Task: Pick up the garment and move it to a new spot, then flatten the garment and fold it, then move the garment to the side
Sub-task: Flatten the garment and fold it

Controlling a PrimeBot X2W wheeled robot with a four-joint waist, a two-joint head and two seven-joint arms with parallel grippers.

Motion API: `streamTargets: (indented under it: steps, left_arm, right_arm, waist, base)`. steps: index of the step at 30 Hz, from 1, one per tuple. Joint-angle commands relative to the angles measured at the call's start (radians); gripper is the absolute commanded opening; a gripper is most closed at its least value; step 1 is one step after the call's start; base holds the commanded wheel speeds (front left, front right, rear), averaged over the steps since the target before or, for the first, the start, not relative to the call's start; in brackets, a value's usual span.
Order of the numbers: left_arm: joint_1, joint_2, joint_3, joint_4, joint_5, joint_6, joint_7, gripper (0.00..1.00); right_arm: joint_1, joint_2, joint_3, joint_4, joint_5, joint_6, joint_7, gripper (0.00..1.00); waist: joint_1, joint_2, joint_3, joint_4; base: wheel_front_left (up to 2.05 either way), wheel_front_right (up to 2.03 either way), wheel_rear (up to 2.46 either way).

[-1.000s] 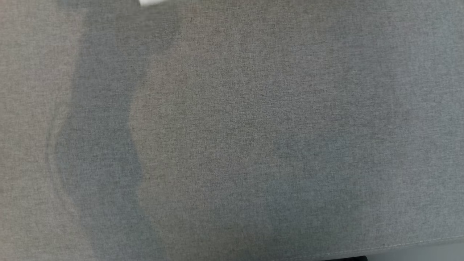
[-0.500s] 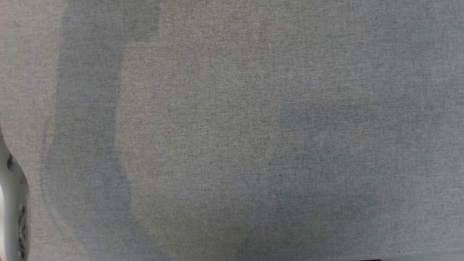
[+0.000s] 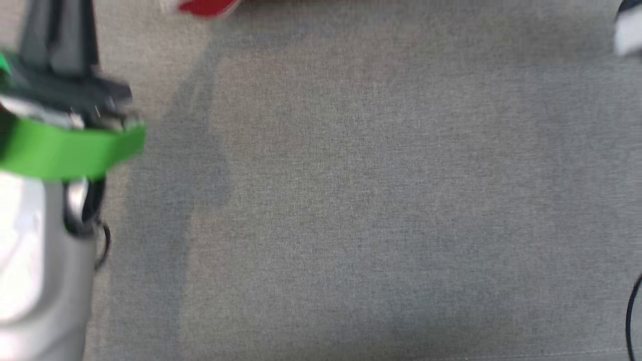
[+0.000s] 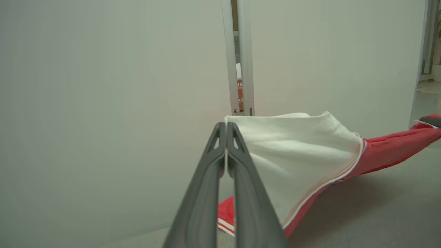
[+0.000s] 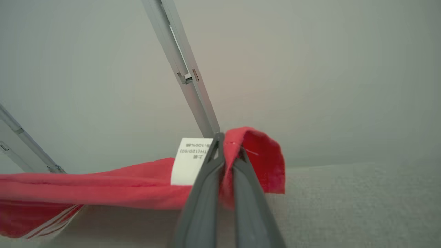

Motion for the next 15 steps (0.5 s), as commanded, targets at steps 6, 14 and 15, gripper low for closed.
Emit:
streamTargets:
  steps: [6, 14, 15]
  left_arm:
    - [0.315, 0.024, -0.012, -0.054, 0.035, -0.002, 0.000, 0.00]
    - [0.554, -0.007, -0.013, -0.054, 0.080, -0.002, 0.000, 0.00]
    - [0.583, -0.010, -0.015, -0.055, 0.087, -0.002, 0.000, 0.00]
  right_arm:
    - [0.327, 0.009, -0.072, -0.128, 0.030, 0.000, -0.004, 0.00]
    - [0.567, -0.006, -0.112, -0.216, -0.007, -0.001, -0.004, 0.00]
    - [0.592, -0.009, -0.119, -0.226, -0.013, -0.001, -0.004, 0.00]
  waist:
    - [0.0000, 0.0000, -0.166, -0.027]
    - [0.0000, 0.0000, -0.245, -0.038]
    - [0.0000, 0.0000, -0.253, -0.039]
  base:
    - [0.00, 0.00, 0.00]
    - [0.00, 0.00, 0.00]
    - [0.00, 0.00, 0.00]
